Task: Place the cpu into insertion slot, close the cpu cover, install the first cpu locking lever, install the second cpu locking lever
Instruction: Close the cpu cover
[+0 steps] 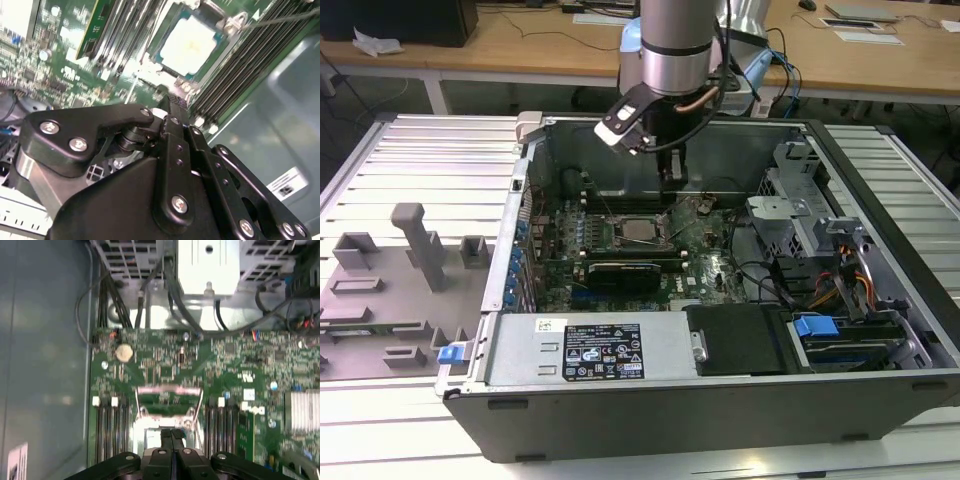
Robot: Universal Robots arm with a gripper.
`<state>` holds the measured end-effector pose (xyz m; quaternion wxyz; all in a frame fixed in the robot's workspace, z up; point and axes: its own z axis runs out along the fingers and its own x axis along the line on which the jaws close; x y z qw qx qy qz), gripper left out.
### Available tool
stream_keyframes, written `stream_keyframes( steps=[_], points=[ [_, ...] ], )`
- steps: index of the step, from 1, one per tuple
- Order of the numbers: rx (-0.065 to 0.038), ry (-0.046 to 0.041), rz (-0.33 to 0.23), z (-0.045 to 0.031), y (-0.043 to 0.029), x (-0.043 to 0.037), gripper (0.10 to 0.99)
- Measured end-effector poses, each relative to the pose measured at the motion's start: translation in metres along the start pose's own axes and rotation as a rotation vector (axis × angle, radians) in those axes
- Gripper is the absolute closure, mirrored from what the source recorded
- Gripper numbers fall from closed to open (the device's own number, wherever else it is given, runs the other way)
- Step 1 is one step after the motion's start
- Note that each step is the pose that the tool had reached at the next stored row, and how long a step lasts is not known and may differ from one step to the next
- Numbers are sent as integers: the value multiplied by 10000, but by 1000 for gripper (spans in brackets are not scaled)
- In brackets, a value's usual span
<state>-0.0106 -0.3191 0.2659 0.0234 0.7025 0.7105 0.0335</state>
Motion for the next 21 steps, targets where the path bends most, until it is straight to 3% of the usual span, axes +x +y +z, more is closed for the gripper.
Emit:
stream_keyframes(
  steps=[3, 6, 9, 11, 14, 21],
  points=[
    [10, 1, 0, 13, 161, -2, 980],
    [15, -2, 0, 21, 262, -3, 980],
    [21, 1, 0, 36, 445, -5, 980],
    [23, 1, -2, 42, 508, -6, 980],
    [28, 0, 0, 60, 571, -7, 980],
    [61, -1, 1, 189, 570, -9, 980]
  ],
)
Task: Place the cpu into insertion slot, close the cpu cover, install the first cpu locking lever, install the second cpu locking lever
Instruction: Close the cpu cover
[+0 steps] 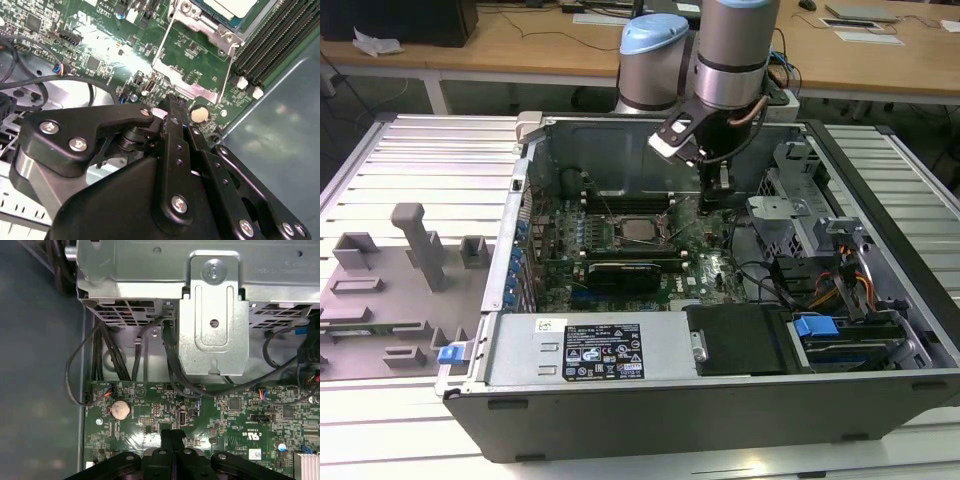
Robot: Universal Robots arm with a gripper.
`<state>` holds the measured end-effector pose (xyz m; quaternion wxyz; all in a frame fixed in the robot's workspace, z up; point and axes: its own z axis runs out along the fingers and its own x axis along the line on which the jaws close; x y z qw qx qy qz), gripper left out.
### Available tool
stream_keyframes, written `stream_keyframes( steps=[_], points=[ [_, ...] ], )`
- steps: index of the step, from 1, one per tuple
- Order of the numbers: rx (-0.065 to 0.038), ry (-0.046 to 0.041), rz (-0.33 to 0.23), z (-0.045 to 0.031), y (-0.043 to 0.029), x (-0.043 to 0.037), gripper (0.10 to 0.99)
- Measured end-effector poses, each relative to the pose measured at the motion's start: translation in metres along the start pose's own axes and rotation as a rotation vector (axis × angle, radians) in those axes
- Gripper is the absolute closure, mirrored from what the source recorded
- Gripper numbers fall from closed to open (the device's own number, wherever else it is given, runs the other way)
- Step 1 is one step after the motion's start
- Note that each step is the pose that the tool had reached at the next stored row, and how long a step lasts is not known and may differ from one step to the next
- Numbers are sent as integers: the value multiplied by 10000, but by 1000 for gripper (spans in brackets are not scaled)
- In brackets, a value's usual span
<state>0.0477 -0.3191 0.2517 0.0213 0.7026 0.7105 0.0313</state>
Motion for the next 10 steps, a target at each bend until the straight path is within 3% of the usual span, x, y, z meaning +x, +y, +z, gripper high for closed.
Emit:
stream_keyframes(
  steps=[4, 6, 9, 10],
  points=[
    [3, -1, -1, 0, 0, 0, 980],
    [241, 5, 2, 5, 2, 1, 980],
    [807, 8, 11, 8, 7, 0, 980],
    [830, 7, 11, 8, 7, 0, 980]
  ],
)
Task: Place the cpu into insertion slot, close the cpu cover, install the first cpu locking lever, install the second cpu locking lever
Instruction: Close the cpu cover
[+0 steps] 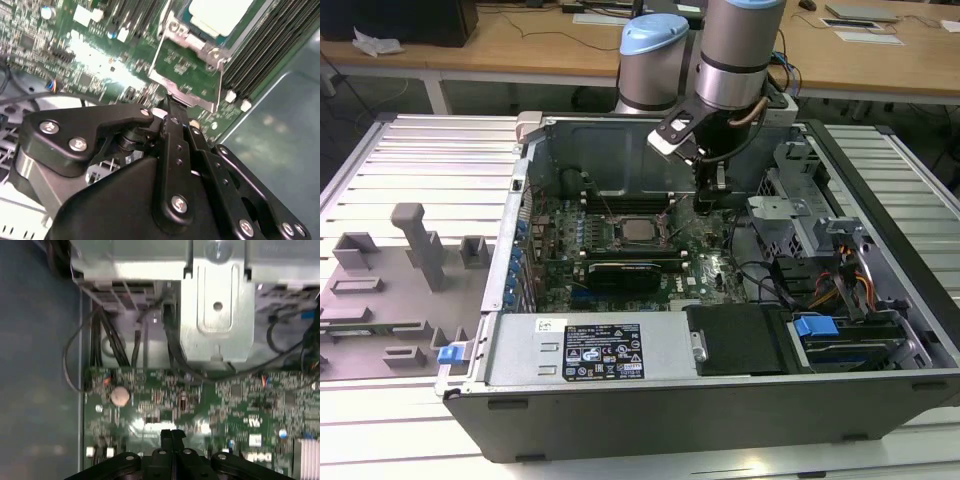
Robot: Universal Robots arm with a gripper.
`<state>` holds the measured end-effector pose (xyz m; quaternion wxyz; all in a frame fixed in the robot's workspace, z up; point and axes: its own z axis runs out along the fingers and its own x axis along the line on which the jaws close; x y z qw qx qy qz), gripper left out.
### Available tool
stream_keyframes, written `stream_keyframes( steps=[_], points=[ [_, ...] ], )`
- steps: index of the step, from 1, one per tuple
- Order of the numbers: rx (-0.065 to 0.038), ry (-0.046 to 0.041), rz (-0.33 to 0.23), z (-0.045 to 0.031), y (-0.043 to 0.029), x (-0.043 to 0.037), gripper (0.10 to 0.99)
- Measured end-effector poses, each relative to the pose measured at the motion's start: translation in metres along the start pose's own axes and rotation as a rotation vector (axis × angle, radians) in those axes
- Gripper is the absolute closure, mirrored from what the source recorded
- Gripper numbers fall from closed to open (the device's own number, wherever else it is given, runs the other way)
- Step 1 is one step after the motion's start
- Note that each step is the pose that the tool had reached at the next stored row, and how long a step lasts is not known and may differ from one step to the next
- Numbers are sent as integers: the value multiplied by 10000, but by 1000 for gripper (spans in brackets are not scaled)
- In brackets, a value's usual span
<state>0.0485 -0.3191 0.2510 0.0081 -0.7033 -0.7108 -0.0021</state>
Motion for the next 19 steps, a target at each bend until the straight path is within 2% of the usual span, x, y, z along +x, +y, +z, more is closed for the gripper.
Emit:
stream_keyframes(
  steps=[3, 5, 11, 16, 19],
  points=[
    [1, 2, 2, 1, -1, 0, 980],
    [0, 3, -1, 1, -29, 1, 980],
    [-2, 0, 1, 2, -170, 8, 980],
    [-3, 2, 1, 3, -254, 13, 980],
    [-3, 1, 0, 5, -342, 19, 980]
  ],
)
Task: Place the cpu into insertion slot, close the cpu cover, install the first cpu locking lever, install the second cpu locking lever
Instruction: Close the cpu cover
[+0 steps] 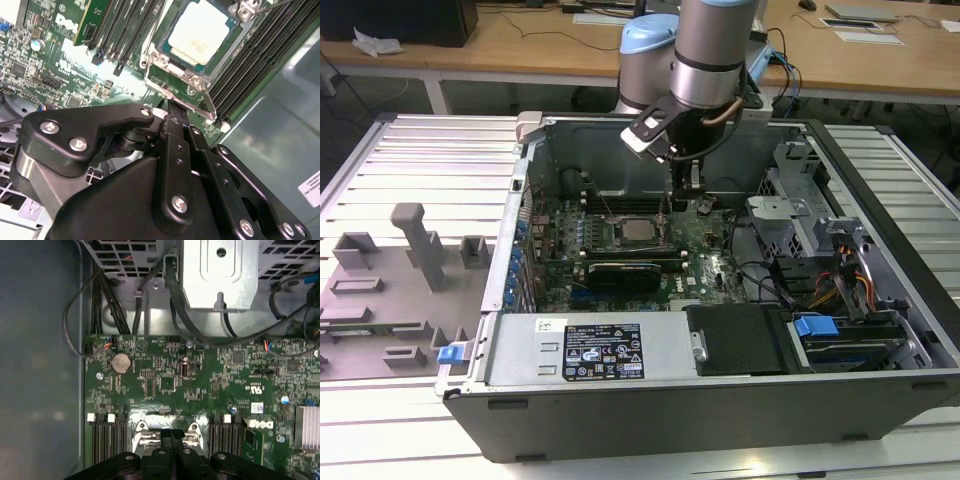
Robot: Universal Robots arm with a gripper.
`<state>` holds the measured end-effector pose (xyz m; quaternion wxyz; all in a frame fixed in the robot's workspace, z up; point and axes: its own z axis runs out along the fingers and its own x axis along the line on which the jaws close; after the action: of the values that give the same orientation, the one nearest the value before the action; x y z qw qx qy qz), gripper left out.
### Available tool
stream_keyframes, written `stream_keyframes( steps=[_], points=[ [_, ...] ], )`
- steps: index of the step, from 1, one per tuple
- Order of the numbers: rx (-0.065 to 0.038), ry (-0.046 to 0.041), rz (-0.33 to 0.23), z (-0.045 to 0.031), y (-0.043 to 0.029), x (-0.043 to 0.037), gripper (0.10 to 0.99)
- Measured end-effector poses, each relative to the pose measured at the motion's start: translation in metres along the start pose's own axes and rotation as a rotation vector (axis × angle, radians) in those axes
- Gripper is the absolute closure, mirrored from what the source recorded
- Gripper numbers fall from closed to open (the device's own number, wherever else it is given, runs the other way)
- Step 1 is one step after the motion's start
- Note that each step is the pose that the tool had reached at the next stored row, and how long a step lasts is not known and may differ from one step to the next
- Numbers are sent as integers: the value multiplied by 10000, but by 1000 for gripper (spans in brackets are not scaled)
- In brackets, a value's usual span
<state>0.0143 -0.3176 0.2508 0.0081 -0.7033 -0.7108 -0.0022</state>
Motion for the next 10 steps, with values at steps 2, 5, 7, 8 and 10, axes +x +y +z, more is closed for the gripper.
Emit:
stream_keyframes(
  steps=[2, 5, 7, 8, 10],
  points=[
    [0, 1, 0, 1, -49, 2, 980],
    [0, 1, 1, 2, -106, 3, 980],
    [0, 0, -1, 3, -147, 4, 980],
    [1, 0, -1, 4, -169, 4, 980],
    [-1, 0, 1, 7, -234, 5, 980]
  ],
)
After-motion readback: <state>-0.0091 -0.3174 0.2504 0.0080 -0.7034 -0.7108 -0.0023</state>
